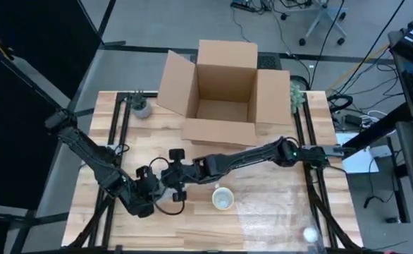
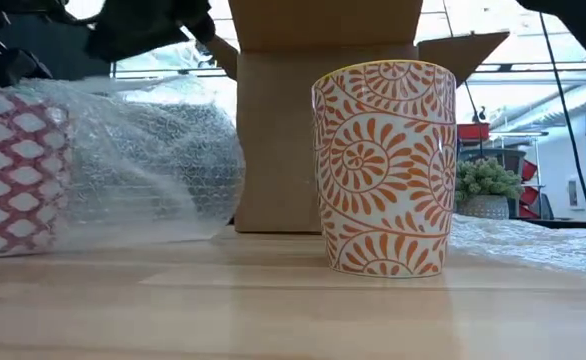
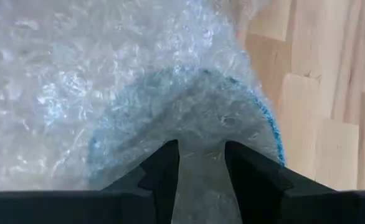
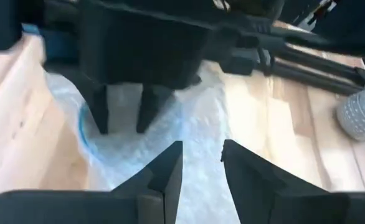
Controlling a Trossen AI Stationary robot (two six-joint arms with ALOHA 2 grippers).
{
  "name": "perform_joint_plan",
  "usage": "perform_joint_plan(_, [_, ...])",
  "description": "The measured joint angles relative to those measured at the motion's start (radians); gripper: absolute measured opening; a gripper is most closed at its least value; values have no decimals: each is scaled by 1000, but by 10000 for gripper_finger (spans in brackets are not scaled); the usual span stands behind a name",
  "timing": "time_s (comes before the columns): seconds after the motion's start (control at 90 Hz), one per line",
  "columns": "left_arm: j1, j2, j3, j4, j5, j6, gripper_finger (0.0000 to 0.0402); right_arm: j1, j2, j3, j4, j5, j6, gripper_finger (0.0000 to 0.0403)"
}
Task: Wrap mug
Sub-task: Wrap the red mug with the bubble wrap
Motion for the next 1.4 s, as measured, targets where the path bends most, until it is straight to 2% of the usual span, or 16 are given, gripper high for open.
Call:
perform_joint_plan(0.189, [-1,0,0,3,0,23,128,-23,43,0,-30,-10,36,102])
perform_joint_plan(0.378, [-1,-2,0,5,0,45,128,-22,75,0,26,-146,108,102])
perform_joint_plan(0.567, [-1,-14,-3,4,2,52,128,-8,76,0,36,-150,134,102])
perform_joint_plan(0.867, [0,-75,-12,-5,-3,49,128,-20,20,1,-111,-162,170,102])
perform_joint_plan(1.133, [0,-96,-14,-8,-3,48,128,-22,-11,0,-440,-156,222,102])
perform_joint_plan(1.256, [0,-97,-14,-5,-3,48,128,-22,-10,0,-445,-134,229,102])
perform_joint_plan(1.4, [0,-98,-13,-1,-4,47,128,-28,23,1,-368,4,191,102])
